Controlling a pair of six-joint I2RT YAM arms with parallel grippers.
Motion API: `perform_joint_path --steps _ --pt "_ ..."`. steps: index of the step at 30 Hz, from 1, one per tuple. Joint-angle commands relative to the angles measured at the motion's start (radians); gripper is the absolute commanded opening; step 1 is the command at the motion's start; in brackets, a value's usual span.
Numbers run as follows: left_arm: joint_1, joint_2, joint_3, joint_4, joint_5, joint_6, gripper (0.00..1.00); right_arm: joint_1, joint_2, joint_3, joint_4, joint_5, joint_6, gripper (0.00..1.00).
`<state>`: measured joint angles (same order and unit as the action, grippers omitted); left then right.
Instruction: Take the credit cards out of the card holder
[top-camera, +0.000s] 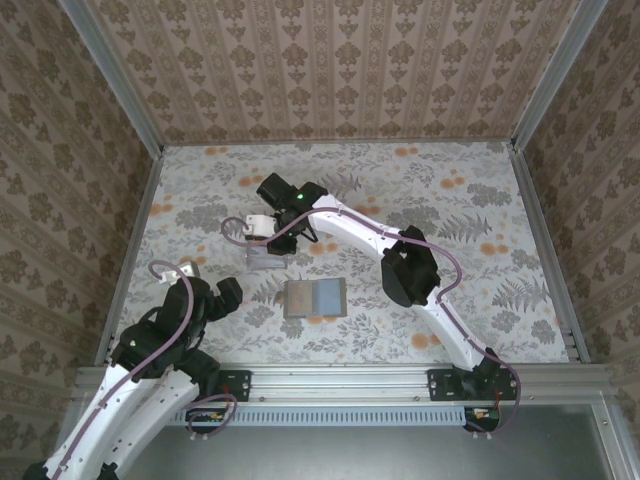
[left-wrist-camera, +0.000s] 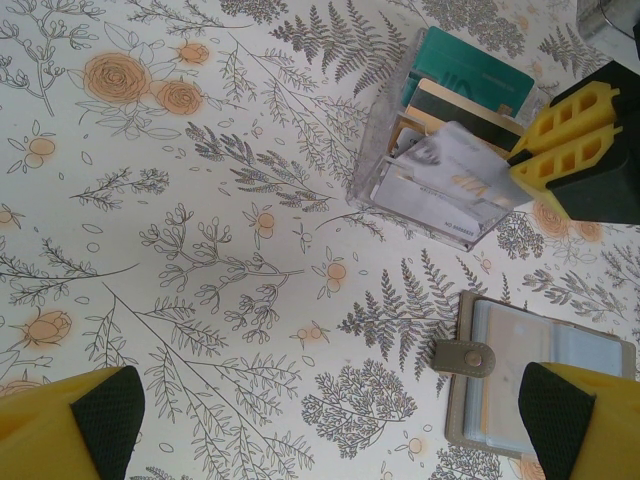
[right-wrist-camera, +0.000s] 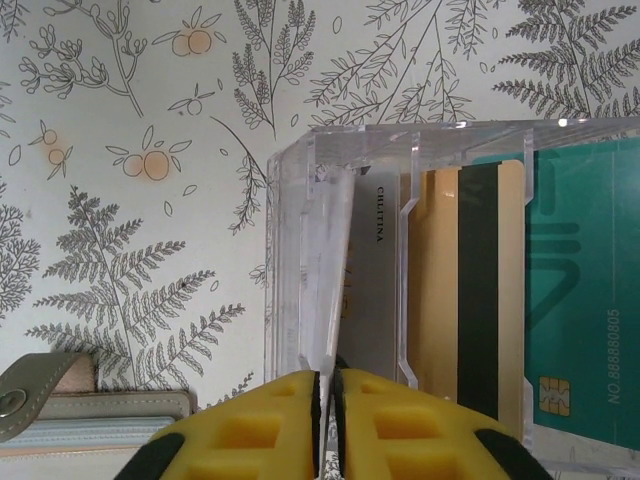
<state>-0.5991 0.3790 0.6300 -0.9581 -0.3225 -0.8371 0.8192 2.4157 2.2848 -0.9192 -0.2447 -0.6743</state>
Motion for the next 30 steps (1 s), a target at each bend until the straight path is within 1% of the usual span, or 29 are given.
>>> perform_joint_path --steps 1,3,4,9,13,15,18,20,23,28,30 --pt "0.01 -0.011 0.011 -0.012 -0.008 0.007 1.0 -0.007 0.02 0.033 -0.033 -0.003 0.006 0.16" --pt "0.01 -0.011 0.009 -0.012 -0.006 0.008 1.0 -0.007 0.02 0.033 -0.024 0.005 0.011 0.19" --pt "0.01 -0.011 0.01 -0.011 -0.005 0.008 1.0 -0.006 0.02 0.033 -0.018 0.011 0.015 0.26" --pt "0.01 -0.012 0.009 -0.009 0.002 0.012 1.0 -0.012 0.004 0.033 -0.003 -0.001 0.045 0.29" --pt "0.01 -0.01 0.007 0.0 0.011 0.019 1.0 -0.025 -0.059 -0.016 0.066 -0.029 0.128 0.31" --pt "0.01 -0.01 0.005 0.007 0.019 0.026 1.0 -0.031 -0.121 -0.093 0.147 -0.032 0.194 0.32" --pt "0.01 -0.008 0.0 0.026 0.048 0.042 0.99 -0.036 -0.242 -0.276 0.331 -0.007 0.317 0.31" --pt "0.01 0.0 -0.006 0.052 0.08 0.058 0.95 -0.038 -0.331 -0.414 0.46 -0.007 0.398 0.31" --pt "0.01 0.034 -0.016 0.103 0.14 0.074 0.89 -0.038 -0.448 -0.592 0.587 -0.002 0.523 0.31" --pt "0.009 0.146 -0.05 0.252 0.289 0.079 0.73 -0.038 -0.587 -0.822 0.66 0.044 0.74 0.32" --pt "0.003 0.199 -0.058 0.307 0.328 0.074 0.69 -0.038 -0.632 -0.907 0.675 0.05 0.805 0.32"
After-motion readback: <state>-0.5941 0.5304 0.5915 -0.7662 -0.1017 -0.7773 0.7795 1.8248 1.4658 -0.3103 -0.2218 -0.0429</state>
